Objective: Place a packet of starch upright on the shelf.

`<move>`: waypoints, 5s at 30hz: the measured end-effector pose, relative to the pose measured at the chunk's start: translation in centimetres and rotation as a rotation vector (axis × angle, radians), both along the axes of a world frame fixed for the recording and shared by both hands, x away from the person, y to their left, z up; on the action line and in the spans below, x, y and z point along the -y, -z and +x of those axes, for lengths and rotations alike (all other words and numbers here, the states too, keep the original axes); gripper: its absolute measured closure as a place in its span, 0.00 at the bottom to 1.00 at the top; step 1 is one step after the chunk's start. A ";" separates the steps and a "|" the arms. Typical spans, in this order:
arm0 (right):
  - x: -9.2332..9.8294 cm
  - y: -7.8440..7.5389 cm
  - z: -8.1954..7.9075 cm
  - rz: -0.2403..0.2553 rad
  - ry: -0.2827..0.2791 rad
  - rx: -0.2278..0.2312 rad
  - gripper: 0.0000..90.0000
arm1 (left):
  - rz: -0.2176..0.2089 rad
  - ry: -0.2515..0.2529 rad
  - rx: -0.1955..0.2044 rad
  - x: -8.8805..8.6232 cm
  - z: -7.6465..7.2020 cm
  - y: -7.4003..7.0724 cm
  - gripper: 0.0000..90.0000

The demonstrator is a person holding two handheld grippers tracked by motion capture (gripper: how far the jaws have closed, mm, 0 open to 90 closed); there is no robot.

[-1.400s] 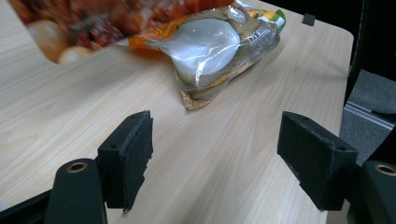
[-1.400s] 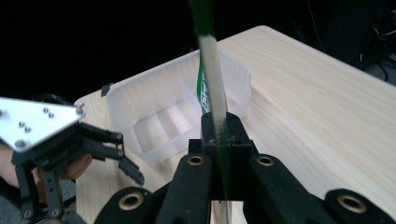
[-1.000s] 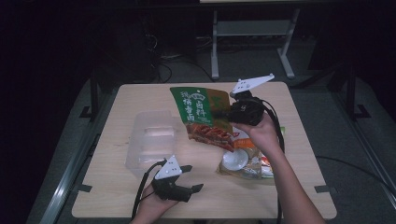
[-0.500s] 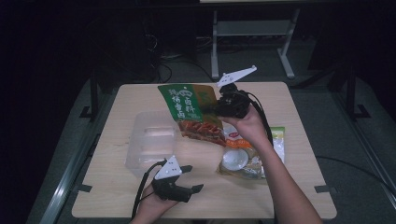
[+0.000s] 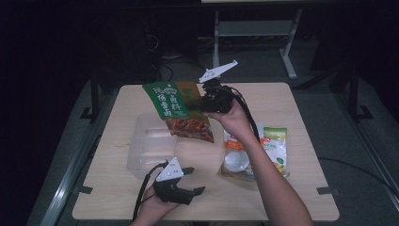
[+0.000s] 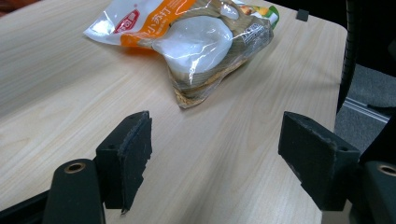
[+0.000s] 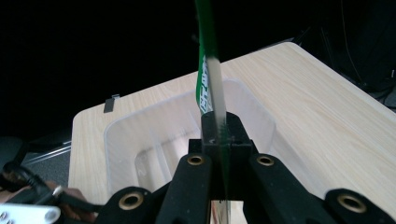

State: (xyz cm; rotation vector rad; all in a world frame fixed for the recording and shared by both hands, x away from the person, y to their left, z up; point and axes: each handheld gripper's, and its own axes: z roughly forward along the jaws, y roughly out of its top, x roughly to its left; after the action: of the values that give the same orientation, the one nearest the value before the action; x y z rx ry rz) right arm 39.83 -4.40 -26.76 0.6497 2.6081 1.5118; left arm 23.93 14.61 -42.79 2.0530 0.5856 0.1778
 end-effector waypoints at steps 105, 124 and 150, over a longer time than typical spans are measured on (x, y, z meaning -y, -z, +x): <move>-0.6 8.3 4.8 0.021 0.099 -0.165 0.42 | 0.053 0.037 -0.009 0.1 0.0 0.7 0.28; 6.4 8.5 0.3 -0.068 0.187 -0.197 0.39 | 0.061 0.044 -0.001 0.1 0.2 0.8 0.28; 16.2 10.3 -2.5 -0.182 0.369 -0.252 0.38 | 0.063 0.040 -0.006 0.4 0.2 1.0 0.27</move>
State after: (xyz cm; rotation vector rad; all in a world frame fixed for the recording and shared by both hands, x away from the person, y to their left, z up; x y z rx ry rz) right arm 37.32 -20.57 -37.05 1.2868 2.5577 1.1343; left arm 24.08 14.25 -43.78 2.1250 0.5486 0.1681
